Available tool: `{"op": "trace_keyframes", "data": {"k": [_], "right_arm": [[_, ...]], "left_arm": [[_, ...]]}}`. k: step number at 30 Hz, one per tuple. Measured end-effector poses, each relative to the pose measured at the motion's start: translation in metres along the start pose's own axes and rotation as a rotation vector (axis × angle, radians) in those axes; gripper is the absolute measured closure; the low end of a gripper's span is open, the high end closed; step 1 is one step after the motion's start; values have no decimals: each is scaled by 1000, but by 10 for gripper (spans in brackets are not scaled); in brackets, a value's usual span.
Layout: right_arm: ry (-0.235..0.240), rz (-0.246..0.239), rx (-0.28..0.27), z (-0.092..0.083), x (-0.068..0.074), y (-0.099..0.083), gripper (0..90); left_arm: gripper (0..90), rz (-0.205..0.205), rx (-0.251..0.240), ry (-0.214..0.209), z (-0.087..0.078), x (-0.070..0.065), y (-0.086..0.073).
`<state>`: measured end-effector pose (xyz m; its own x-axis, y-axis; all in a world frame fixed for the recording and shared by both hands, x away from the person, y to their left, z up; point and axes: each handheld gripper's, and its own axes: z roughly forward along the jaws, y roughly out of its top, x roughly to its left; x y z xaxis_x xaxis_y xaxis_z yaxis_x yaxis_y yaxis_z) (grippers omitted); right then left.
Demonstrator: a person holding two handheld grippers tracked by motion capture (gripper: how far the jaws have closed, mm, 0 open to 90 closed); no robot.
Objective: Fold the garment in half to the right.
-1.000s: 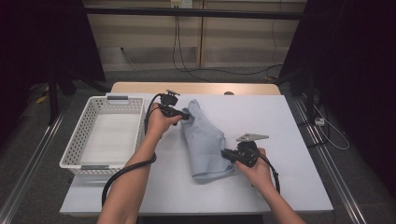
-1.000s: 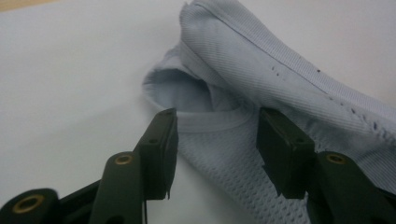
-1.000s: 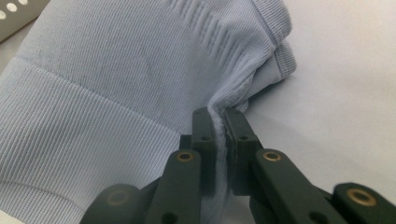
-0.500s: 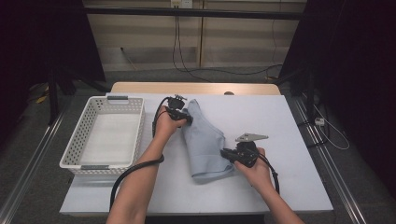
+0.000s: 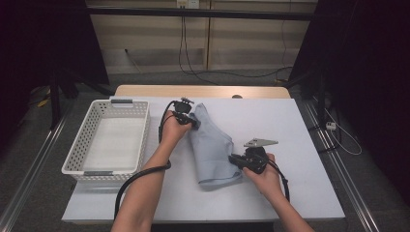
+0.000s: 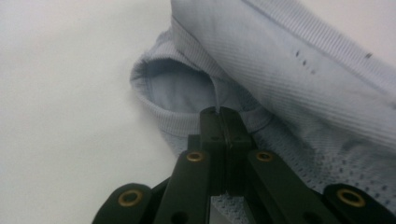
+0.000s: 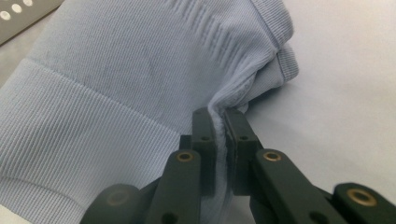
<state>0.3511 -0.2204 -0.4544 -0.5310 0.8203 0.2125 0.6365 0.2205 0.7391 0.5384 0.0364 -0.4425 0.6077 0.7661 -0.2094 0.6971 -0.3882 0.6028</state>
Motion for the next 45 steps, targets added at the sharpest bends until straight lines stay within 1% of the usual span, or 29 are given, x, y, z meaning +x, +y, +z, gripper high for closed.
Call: {"op": "trace_keyframes", "data": {"k": [4,6,7,8,9,10,11,12,13,14,16,17,18,20,21,22,24,25,26,27,29,30,32,35,38,40,41,43,45], "right_arm": [[-2,10,2,-1,-2,-1,847],[-4,12,-2,-2,-2,-1,848],[-4,12,-2,-2,-2,-1,848],[-7,12,-2,-2,-1,-1,848],[-7,13,-2,-2,-1,-1,848],[-7,12,-4,-2,-1,-1,848],[-7,12,1,-3,0,-1,849],[-8,11,1,-3,0,-1,848],[-7,13,1,-3,0,-1,848],[-6,12,3,-3,0,-1,848],[-3,10,1,-2,1,0,848],[-4,6,3,-2,1,0,848],[-5,3,3,-2,2,1,848],[-5,2,-3,-3,3,1,848],[-2,1,-9,-4,3,2,848],[-1,-2,-10,-4,3,2,848],[2,-4,-14,-5,4,3,848],[0,-4,-15,-5,4,3,847],[0,-5,-17,-5,5,3,848],[1,-8,-17,-5,5,4,847],[2,-9,-19,-5,6,4,848],[2,-12,-20,-5,6,4,847],[0,-13,-19,-5,6,5,847],[1,-12,-19,-4,6,4,847],[3,-13,-22,-5,7,5,847],[3,-12,-22,-5,7,5,847],[3,-12,-21,-4,8,5,847],[3,-13,-18,-4,8,5,847],[3,-13,-17,-3,8,5,847]], "left_arm": [[900,-20,-31,-2,-17,7,5],[900,-41,-48,-1,-28,12,7],[900,-41,-48,-1,-28,12,7],[900,-73,-64,-16,-37,18,7],[900,-88,-77,-23,-41,21,6],[900,-85,-85,12,-45,24,5],[900,-96,-86,27,-49,28,4],[900,-117,-85,22,-52,33,2],[900,-102,-73,50,-54,36,1],[900,-94,-61,65,-56,37,-1],[900,-113,-67,48,-57,39,-3],[900,-108,-62,58,-57,38,-3],[900,-105,-58,57,-57,37,-2],[900,-99,-64,19,-54,34,-1],[900,-92,-51,0,-52,32,-1],[899,-83,-52,-10,-49,29,0],[807,-61,-66,-14,-44,24,0],[749,-56,-57,-27,-41,21,1],[718,-40,-54,-31,-38,18,1],[693,-30,-44,-33,-35,15,0],[690,-24,-25,-52,-29,12,-2],[684,-20,-18,-53,-26,11,-3],[679,-7,0,-39,-21,11,-6],[666,-8,13,-40,-15,13,-13],[714,-10,34,-51,-11,15,-18],[759,-2,35,-42,-10,14,-20],[794,-13,48,-47,-9,14,-21],[861,-15,41,-29,-9,12,-21],[892,-9,51,-18,-9,10,-20]]}}
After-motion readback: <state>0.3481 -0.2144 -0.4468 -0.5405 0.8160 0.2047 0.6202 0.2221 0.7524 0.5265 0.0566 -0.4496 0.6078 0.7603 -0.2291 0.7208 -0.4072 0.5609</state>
